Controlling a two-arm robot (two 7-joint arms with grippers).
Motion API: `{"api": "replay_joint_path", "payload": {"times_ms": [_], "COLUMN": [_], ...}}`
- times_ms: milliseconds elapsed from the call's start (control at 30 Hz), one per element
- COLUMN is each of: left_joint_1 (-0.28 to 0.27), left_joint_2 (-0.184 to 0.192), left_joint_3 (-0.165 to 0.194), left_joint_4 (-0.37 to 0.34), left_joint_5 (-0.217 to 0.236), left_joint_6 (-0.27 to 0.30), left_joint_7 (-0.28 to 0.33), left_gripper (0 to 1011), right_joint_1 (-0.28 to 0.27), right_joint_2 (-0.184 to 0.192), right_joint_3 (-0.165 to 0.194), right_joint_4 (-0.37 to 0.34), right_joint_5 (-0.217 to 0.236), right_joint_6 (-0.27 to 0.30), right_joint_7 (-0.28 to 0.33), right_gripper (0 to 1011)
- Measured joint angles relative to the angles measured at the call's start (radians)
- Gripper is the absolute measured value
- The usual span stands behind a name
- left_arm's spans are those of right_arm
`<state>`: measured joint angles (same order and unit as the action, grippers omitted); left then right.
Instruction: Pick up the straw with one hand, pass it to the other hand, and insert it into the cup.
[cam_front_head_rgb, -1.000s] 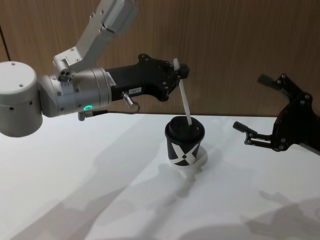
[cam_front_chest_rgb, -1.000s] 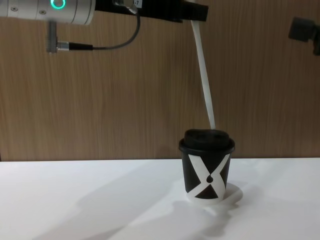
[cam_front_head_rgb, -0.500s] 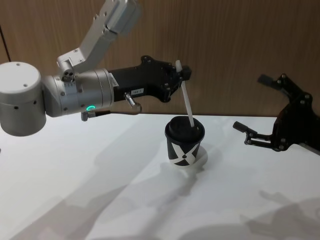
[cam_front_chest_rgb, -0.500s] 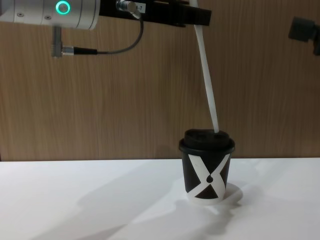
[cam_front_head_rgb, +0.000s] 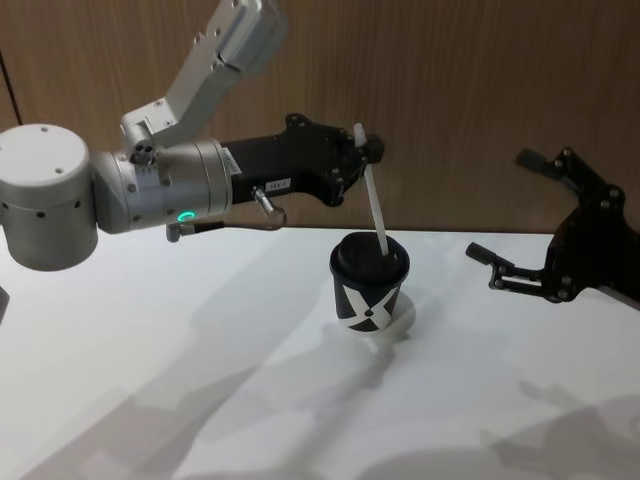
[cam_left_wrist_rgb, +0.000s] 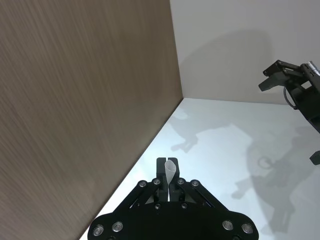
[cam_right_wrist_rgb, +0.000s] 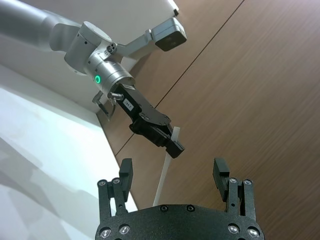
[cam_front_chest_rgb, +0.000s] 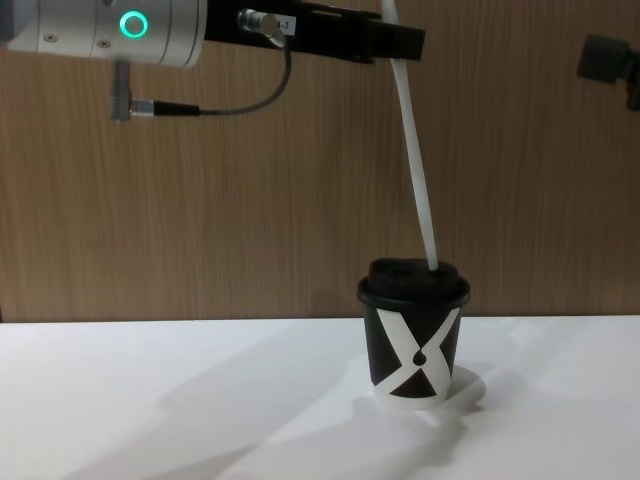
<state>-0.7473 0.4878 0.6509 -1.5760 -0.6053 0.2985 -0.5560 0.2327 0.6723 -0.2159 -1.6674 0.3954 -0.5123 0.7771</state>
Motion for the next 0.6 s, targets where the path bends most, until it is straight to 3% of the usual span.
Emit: {"api": "replay_joint_path", "payload": {"times_ms": [600], "left_joint_1": [-0.017], "left_joint_2": [-0.029], "left_joint_3": [0.015], "left_joint_4": [0.050], "left_joint_5": [0.017], "left_joint_6": [-0.005], "left_joint_7": [-0.017], "left_gripper": [18], "right_joint_1": [0.000], "right_joint_2": [0.000], "right_joint_3": [0.000], "right_joint_4": [0.000], "right_joint_5": [0.000], "right_joint_6": [0.000], "right_joint_7": [0.000], "right_gripper": [1001]}}
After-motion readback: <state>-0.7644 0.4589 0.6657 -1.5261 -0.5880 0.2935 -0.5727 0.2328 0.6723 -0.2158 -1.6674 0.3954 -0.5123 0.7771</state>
